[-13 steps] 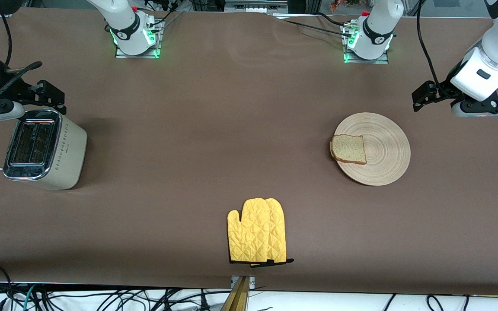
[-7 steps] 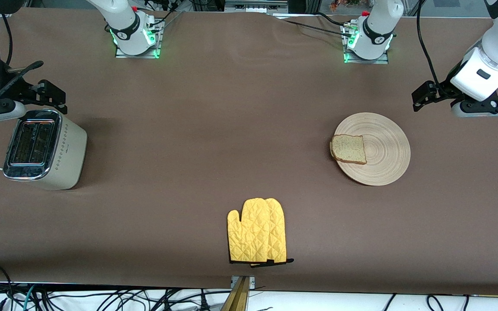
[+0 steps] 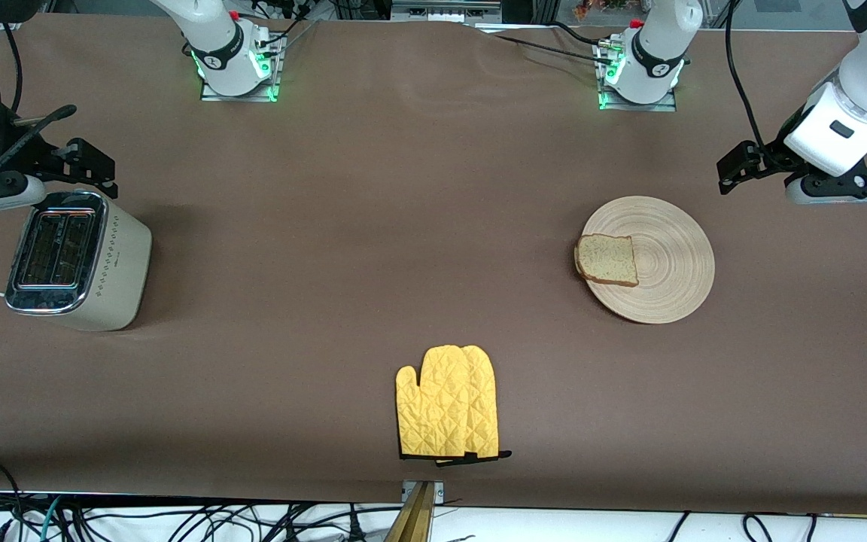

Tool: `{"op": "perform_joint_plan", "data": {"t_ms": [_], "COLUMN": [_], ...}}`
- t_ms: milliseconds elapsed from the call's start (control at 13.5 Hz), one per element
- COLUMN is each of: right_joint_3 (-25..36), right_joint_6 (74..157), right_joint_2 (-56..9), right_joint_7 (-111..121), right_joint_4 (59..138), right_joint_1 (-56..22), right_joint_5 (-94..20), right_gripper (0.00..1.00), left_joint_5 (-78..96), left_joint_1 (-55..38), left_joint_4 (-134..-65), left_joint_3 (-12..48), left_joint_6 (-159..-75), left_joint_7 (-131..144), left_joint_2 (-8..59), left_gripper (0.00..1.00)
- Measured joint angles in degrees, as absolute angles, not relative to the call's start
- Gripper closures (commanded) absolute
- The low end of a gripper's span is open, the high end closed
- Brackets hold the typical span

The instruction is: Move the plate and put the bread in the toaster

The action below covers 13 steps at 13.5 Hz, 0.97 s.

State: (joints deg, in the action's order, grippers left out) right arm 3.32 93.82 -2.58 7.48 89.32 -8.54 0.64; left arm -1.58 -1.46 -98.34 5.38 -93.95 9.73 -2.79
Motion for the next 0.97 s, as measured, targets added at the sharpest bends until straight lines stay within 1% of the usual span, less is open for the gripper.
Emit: {"op": "perform_joint_plan", "data": {"t_ms": [966], "right_joint_3": [2.4], "right_joint_6": [93.8], "right_joint_2": [-2.6], "right_joint_7": [7.5], "right_joint_4": [89.3], "right_joint_1": [-9.3], "right_joint_5": [1.5], "right_gripper": [0.0], "left_joint_5": [-1.6], "left_joint_1": [-1.5], "left_joint_4": [-98.2], "left_joint_3": [5.4], "left_joint_6": [-94.0], "left_joint_7": [9.7], "left_joint_2": [-2.8], "left_gripper": [0.0]}}
